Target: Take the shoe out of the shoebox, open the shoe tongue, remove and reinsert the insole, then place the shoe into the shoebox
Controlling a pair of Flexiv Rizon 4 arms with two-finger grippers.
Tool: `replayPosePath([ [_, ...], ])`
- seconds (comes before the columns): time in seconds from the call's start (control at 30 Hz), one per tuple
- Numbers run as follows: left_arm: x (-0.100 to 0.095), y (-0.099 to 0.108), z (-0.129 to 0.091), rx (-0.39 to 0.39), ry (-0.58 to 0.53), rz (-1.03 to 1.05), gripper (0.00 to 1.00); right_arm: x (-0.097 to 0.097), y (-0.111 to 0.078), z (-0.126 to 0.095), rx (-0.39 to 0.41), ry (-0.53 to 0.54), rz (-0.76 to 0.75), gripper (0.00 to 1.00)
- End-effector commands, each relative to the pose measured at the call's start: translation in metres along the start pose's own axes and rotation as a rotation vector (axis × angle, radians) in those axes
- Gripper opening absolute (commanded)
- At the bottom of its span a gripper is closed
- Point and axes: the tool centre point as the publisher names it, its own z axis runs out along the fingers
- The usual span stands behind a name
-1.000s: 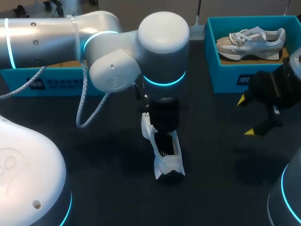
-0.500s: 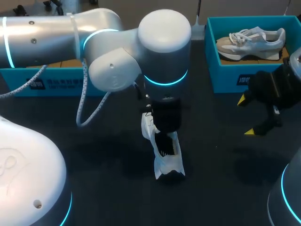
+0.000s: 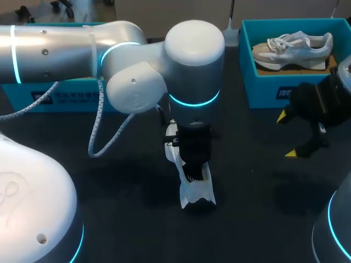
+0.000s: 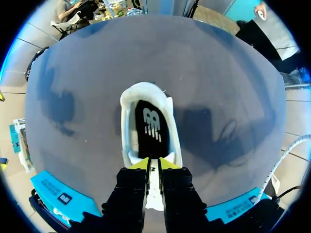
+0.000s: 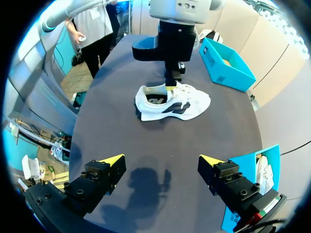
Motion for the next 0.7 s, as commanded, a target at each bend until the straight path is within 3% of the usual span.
replayPosePath([
  [0.03, -0.001, 0.002, -0.011, -0.016, 0.003, -0.019, 0.13, 0.000, 0.000, 0.002, 0.003, -0.002, 0.000, 1.00],
  [0.37, 0.003, -0.006, 0.008, 0.024, 0.029, -0.119, 0.13, 0.000, 0.000, 0.002, 0.003, -0.002, 0.000, 1.00],
  [0.57, 0.013, -0.002, -0.021, -0.018, 0.020, -0.245, 0.16, 0.000, 0.000, 0.002, 0.003, -0.002, 0.000, 1.00],
  [0.63, 0.017, 0.000, -0.033, 0.017, -0.007, -0.329, 0.29, 0.000, 0.000, 0.002, 0.003, -0.002, 0.000, 1.00],
  [0.67, 0.019, 0.001, -0.037, 0.047, -0.017, -0.374, 0.43, 0.000, 0.000, 0.002, 0.003, -0.002, 0.000, 1.00],
  [0.7, 0.021, 0.000, -0.039, 0.075, -0.025, -0.382, 0.82, 0.000, 0.000, 0.002, 0.003, -0.002, 0.000, 1.00],
])
